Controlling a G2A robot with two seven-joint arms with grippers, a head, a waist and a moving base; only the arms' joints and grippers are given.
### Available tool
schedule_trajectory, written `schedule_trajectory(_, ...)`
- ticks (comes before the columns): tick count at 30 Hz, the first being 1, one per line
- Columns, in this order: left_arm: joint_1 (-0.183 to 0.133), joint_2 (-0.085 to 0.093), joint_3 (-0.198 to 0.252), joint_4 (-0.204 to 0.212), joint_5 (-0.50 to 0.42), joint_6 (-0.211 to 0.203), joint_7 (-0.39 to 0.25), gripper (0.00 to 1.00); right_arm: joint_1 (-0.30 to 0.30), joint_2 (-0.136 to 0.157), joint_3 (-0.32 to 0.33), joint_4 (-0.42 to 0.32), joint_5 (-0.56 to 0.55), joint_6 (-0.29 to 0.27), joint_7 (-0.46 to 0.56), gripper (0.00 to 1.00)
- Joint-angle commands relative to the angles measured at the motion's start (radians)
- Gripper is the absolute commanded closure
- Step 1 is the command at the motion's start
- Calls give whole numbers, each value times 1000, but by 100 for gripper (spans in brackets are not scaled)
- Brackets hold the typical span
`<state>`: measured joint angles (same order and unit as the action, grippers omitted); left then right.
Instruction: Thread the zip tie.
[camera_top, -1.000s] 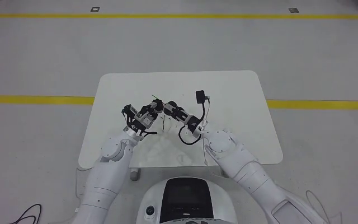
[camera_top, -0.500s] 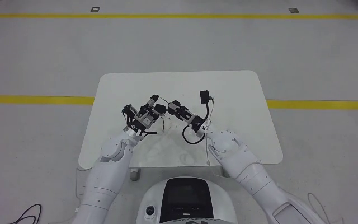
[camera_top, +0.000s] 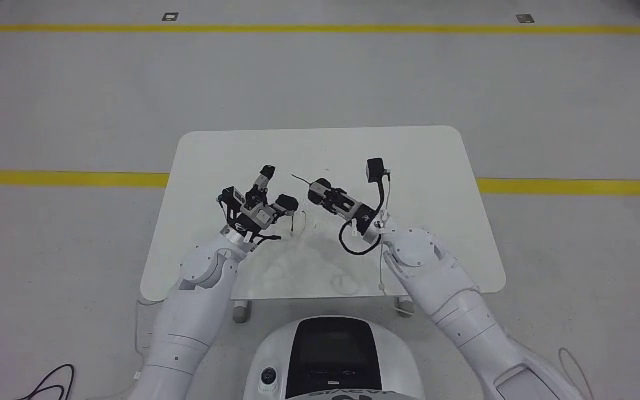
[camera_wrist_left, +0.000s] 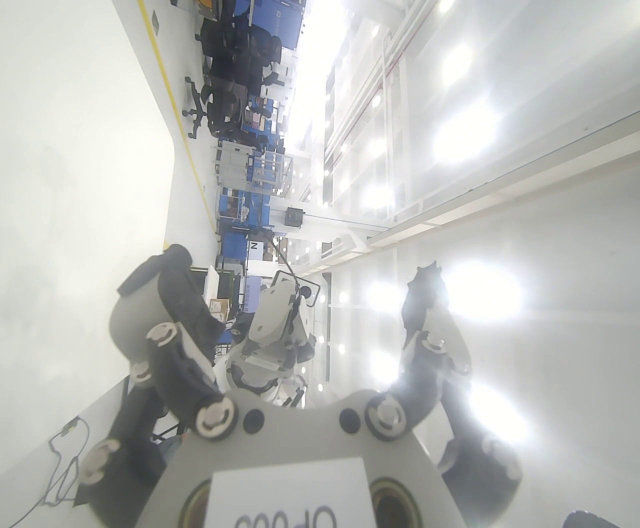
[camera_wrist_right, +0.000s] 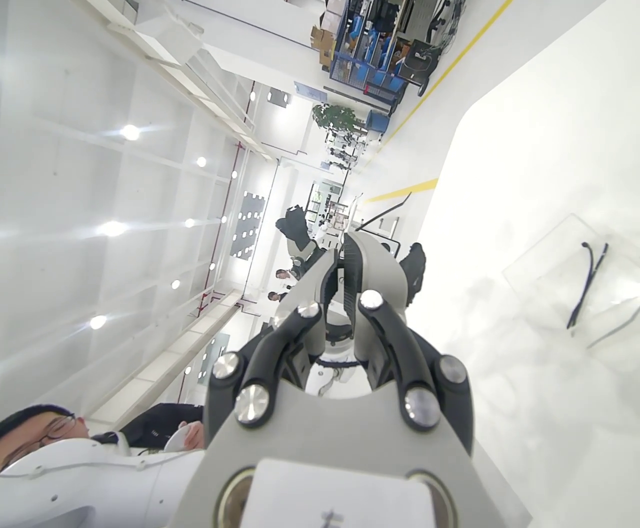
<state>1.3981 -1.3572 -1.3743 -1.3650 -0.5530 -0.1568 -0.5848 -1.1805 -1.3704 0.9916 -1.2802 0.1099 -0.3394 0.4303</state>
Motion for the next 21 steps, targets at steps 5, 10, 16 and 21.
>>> schedule_trajectory(5, -36, 32, -43, 40, 76, 20, -242, 0, 12, 10, 45, 1, 93, -1, 140, 100)
schedule_trajectory(10, -84, 64, -110, 108, 73, 70, -461, 0, 59, 15, 76, 66, 253, -1, 427, 100)
schedule_trajectory(16, -108, 75, -120, 152, -7, 128, -624, 0, 88, 9, 72, 124, 339, -1, 546, 100)
schedule_trajectory(21, -108, 75, -118, 146, 2, 121, -612, 0, 81, 8, 71, 118, 357, 5, 541, 100)
